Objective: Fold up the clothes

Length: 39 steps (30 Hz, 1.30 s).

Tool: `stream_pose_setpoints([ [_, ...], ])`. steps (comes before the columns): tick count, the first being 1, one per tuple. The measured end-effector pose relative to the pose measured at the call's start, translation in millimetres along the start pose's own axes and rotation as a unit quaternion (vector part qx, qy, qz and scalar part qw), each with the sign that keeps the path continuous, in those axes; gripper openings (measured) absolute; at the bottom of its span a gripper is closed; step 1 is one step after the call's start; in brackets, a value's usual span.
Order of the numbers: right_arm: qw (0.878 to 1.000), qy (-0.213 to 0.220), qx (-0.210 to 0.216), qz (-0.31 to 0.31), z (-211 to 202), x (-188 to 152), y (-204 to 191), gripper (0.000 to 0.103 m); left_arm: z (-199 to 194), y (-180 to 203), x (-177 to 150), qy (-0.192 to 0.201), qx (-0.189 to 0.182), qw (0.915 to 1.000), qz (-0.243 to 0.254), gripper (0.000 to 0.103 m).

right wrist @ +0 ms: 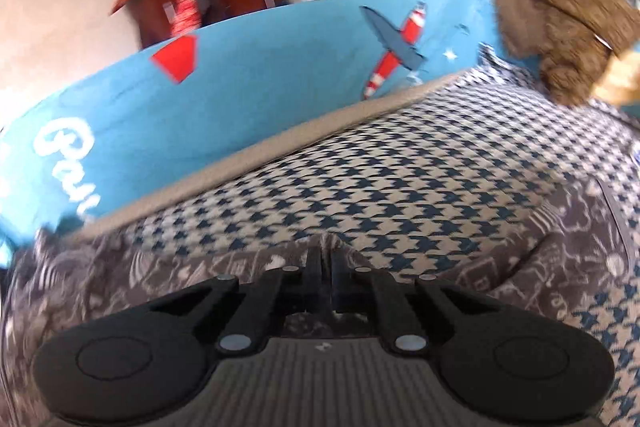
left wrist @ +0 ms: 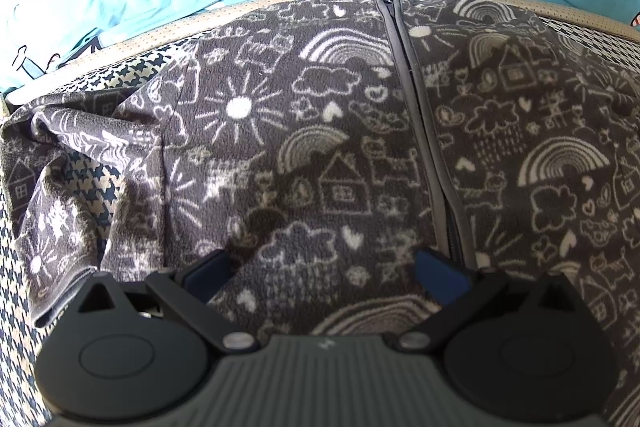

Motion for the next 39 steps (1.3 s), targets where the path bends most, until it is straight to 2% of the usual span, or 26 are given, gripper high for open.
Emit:
stream_pose_setpoints([
  [4,1.0,-0.007,-0.03,0.001,11.9,-1.7,-3.0,0.005,0.4,-0.8,0.3,-0.002,-0.003,1.0,-0.003,0.103],
  [8,0.998,-0.04,-0.045,0.018,25.1,-7.9,-2.1,0.005,0.2,-0.8,0.6,-0.001,-0.003,1.0,-0.001,0.103],
  [12,0.997,-0.041,-0.069,-0.018,20.0,-8.4,-8.8,0.007,-1.1,-2.0,1.3,-0.002,-0.005,1.0,-0.005,0.103],
  [14,0.997,-0.031,-0.068,-0.017,12.6,-7.1,-10.3,0.007,-3.6,-1.9,1.3,0.001,-0.004,1.0,-0.004,0.103],
  [17,0.997,-0.007,-0.066,-0.033,-1.5,-2.7,-17.6,0.014,-9.0,-2.8,1.5,0.012,-0.004,0.9999,-0.002,0.103],
  [20,0.998,0.004,-0.046,-0.038,-14.4,-0.1,-25.6,0.02,-13.6,-7.1,3.0,0.021,-0.01,0.9997,-0.009,0.103],
  [23,0.999,-0.007,-0.016,-0.041,-20.8,-4.4,-35.5,0.025,-17.4,-14.1,5.2,0.028,-0.01,0.9994,-0.019,0.103],
  [29,0.997,-0.034,0.022,-0.059,-24.4,-17.2,-54.5,0.026,-23.3,-32.3,9.4,0.038,0.006,0.9985,-0.038,0.103],
  [39,0.992,-0.065,0.079,-0.071,-39.9,-40.1,-83.1,0.034,-31.2,-73.3,11.2,0.057,0.031,0.9954,-0.07,0.102],
])
Point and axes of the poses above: each gripper's, at about its wrist camera, not at the fingertips, and z roughly the way its jaws point, y to its right, x to its top, the point moved 4 cm from there along z, roughly the way its jaws point, and after that the axes turned 9 degrees about -y, right-handed, at the moved point
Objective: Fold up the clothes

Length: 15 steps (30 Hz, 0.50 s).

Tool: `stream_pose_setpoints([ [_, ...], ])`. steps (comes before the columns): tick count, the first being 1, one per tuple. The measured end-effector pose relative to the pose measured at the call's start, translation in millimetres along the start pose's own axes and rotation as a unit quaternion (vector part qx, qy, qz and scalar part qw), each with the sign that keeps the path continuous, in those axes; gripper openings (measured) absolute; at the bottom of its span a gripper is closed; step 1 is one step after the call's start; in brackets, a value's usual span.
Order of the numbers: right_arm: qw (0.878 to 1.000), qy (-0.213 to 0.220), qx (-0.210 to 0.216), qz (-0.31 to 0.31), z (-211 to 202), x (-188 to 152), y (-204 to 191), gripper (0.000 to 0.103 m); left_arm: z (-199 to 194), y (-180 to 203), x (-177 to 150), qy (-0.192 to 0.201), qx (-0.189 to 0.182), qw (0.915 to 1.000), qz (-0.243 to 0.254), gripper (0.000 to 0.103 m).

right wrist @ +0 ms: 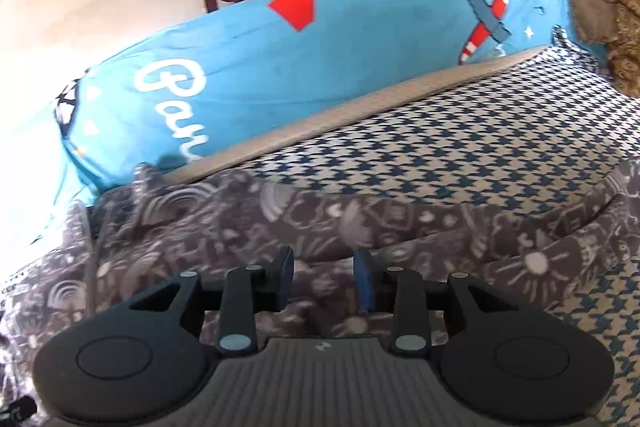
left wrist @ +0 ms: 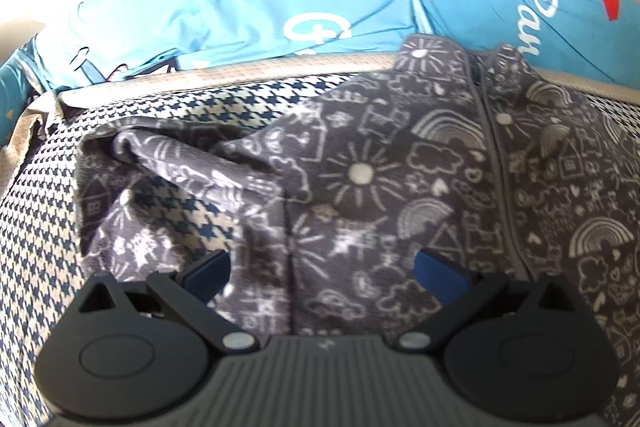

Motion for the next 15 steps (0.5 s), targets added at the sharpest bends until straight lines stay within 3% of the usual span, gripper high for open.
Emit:
stream_pose_setpoints([
  [15,0.996,-0.025,0.078,-0.031,-40.9,-44.7,-70.4,0.041,2.5,-60.4,2.2,0.007,0.059,0.9966,-0.057,0.098],
])
Point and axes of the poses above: each gripper's, at about its wrist camera, not at the fingertips, and z roughly the way its jaws point, y to its right, x to its top, the point moved 4 cm from there along z, roughly the way its jaws point, and after that the axes turned 9 degrees about -y, right-handed, at the moved point
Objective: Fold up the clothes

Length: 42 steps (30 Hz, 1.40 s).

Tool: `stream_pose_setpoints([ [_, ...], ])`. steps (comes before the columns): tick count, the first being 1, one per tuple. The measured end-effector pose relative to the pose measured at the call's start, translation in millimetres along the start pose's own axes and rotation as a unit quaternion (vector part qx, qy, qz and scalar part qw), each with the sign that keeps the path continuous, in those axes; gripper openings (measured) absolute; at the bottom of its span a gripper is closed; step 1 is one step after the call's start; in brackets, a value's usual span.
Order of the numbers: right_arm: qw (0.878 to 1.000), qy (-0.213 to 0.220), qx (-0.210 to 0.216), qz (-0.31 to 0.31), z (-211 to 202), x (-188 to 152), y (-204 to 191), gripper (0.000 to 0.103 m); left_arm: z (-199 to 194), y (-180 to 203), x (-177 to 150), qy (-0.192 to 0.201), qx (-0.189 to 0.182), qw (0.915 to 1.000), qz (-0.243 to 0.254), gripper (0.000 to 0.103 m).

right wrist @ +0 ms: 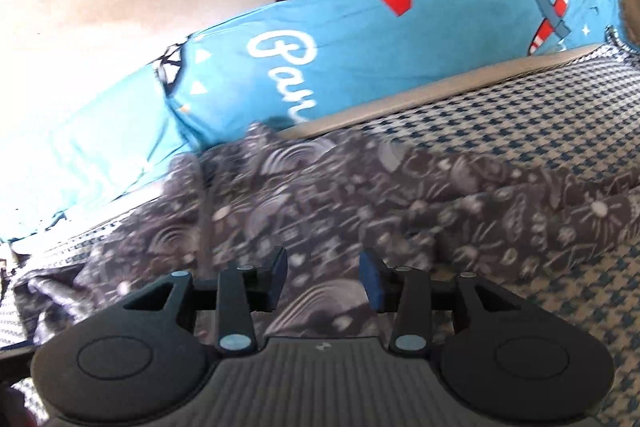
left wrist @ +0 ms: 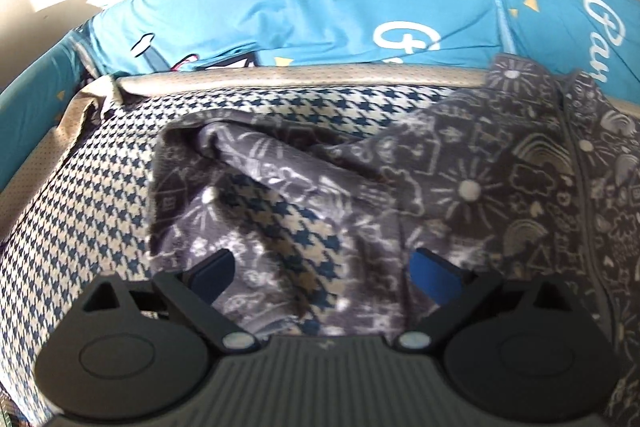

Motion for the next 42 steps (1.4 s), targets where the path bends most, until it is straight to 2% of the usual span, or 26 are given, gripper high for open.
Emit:
stream_pose_setpoints([
  [7,0.999,-0.037,0.036,0.011,2.1,-20.5,-21.9,0.041,2.1,-37.5,6.0,0.012,0.034,0.9989,-0.03,0.098],
  [14,0.998,-0.046,0.026,-0.028,12.9,-28.0,-40.8,0.041,16.8,-72.5,8.3,0.018,0.067,0.9968,-0.041,0.098],
  [26,0.996,-0.055,0.027,-0.059,23.4,-30.5,-57.8,0.041,59.0,-96.0,12.7,0.001,0.04,0.9977,-0.055,0.089],
  [28,0.996,-0.055,0.026,-0.064,24.1,-30.9,-59.8,0.041,62.7,-95.9,13.3,-0.001,0.035,0.998,-0.053,0.077],
  [32,0.996,-0.057,0.026,-0.067,27.5,-30.5,-62.5,0.041,64.9,-93.1,14.4,-0.001,0.029,0.9981,-0.054,0.065],
  [34,0.996,-0.059,0.027,-0.067,29.1,-30.8,-63.5,0.041,62.3,-93.1,15.5,0.002,0.027,0.9978,-0.06,0.044],
  [35,0.996,-0.06,0.028,-0.068,29.5,-30.8,-64.3,0.041,60.0,-93.7,16.4,0.005,0.027,0.9975,-0.065,0.039],
  [36,0.995,-0.059,0.03,-0.068,29.5,-30.8,-65.1,0.041,57.4,-94.7,17.6,0.011,0.033,0.9971,-0.067,0.028],
  [37,0.995,-0.058,0.033,-0.069,29.0,-30.7,-66.1,0.041,54.6,-96.0,19.1,0.018,0.044,0.9965,-0.069,0.021],
  [42,0.994,-0.058,0.048,-0.081,29.0,-32.7,-74.3,0.041,44.4,-116.7,24.7,0.04,0.092,0.9894,-0.105,0.018],
])
Point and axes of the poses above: each gripper's, at about its wrist camera, not at the fingertips, and z roughly the way its jaws point, y to its right, x to its top, the point moved 4 cm from there along z, roughly the way its jaws point, and after that the axes turned 9 degrees about -y, right-handed, at the moved point
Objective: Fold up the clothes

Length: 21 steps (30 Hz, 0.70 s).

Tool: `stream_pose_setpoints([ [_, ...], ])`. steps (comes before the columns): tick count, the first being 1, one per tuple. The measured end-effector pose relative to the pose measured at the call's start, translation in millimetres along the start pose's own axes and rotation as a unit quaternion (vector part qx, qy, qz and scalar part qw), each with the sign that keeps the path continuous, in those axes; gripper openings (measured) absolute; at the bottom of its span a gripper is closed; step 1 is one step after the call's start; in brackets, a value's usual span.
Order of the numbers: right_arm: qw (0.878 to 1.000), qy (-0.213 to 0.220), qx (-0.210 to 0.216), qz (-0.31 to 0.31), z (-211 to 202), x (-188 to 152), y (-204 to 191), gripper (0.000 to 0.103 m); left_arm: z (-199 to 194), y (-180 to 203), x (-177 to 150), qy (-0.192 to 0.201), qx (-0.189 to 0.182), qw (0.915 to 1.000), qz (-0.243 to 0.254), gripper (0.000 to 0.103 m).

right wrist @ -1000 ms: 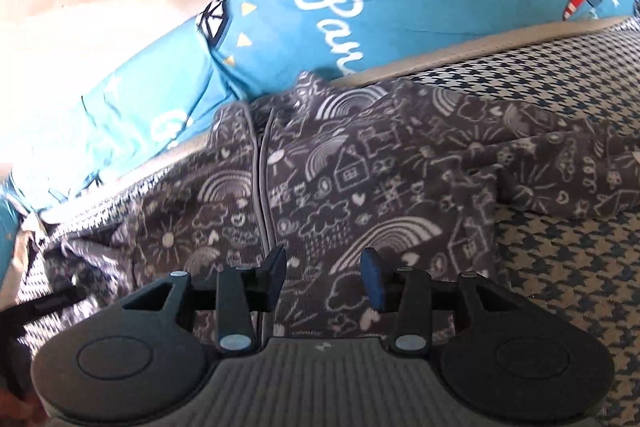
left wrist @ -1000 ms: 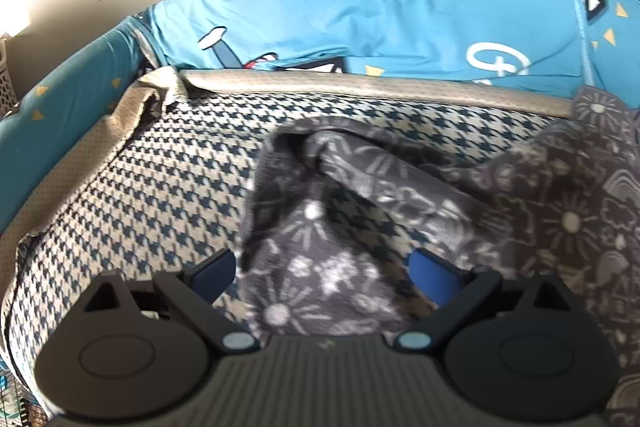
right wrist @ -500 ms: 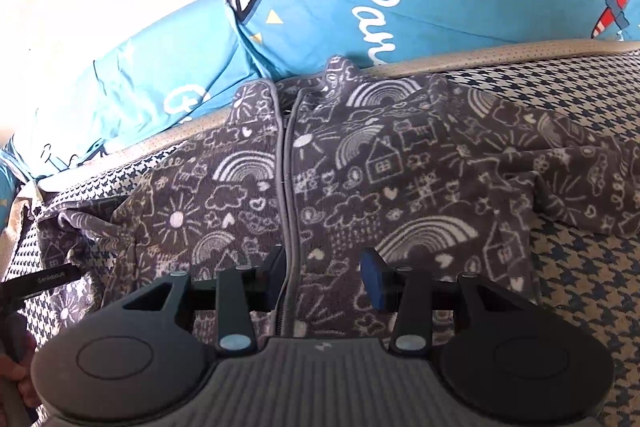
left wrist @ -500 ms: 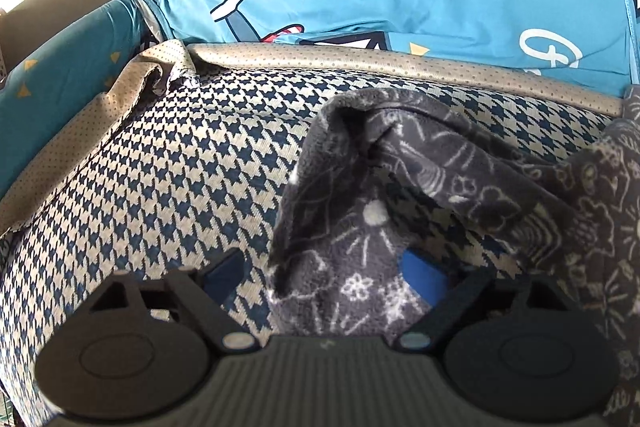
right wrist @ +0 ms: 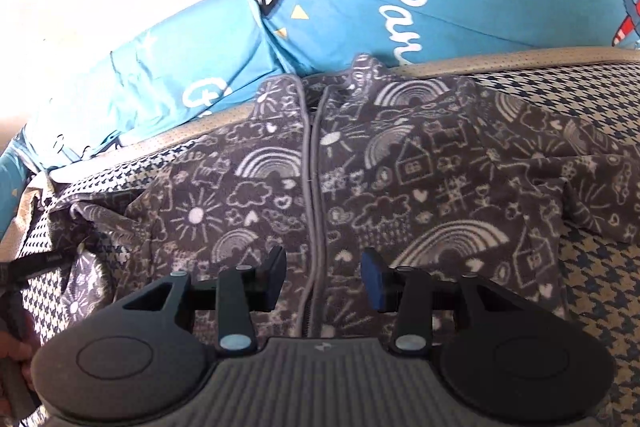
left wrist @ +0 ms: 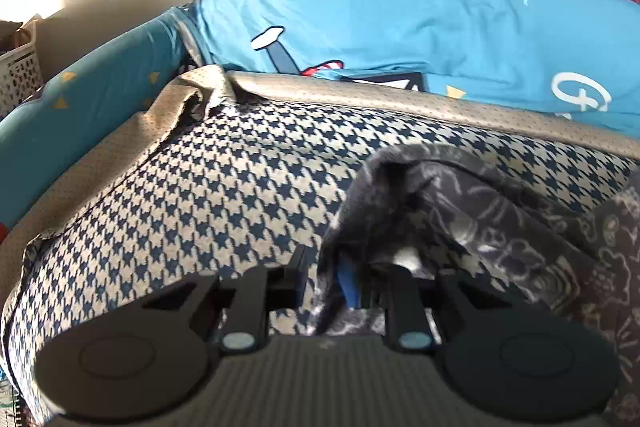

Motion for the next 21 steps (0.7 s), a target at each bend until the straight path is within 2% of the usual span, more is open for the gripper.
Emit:
stream_pose_setpoints([
  [2,1.0,-0.001,0.001,-0.006,0.9,-0.5,-2.9,0.041,1.3,-9.0,2.7,-0.003,0.007,0.9999,-0.015,0.018],
  [5,1.0,0.0,-0.003,-0.013,1.8,-0.9,-5.9,0.041,4.4,-19.6,5.0,-0.011,-0.003,0.9993,-0.035,0.018],
  [8,1.0,-0.003,-0.007,-0.014,4.2,-1.2,-6.9,0.041,5.3,-23.4,6.9,-0.01,-0.007,0.9993,-0.037,0.013],
  [12,1.0,-0.006,-0.007,-0.015,7.1,-1.7,-8.8,0.041,7.7,-25.5,8.7,-0.016,-0.043,0.9981,-0.042,0.011],
  [16,1.0,-0.01,-0.007,-0.017,10.4,-2.8,-11.9,0.041,9.1,-23.0,8.5,-0.007,-0.047,0.9985,-0.027,0.011],
  [18,1.0,-0.011,-0.005,-0.018,11.6,-2.9,-13.8,0.041,11.4,-21.2,8.6,-0.008,-0.054,0.9982,-0.023,0.006],
  [21,1.0,-0.011,-0.003,-0.023,13.0,-2.5,-17.4,0.041,13.8,-21.2,9.3,-0.009,-0.061,0.9977,-0.028,0.004],
])
Point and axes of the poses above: each gripper's, at about its wrist camera, not at the fingertips, and z roughly the way its jaws point, y to its right, x to its top, the point moved 4 cm from there along z, roughly the way its jaws point, and after that the axes turned 9 degrees about -y, right-handed, at the moved point
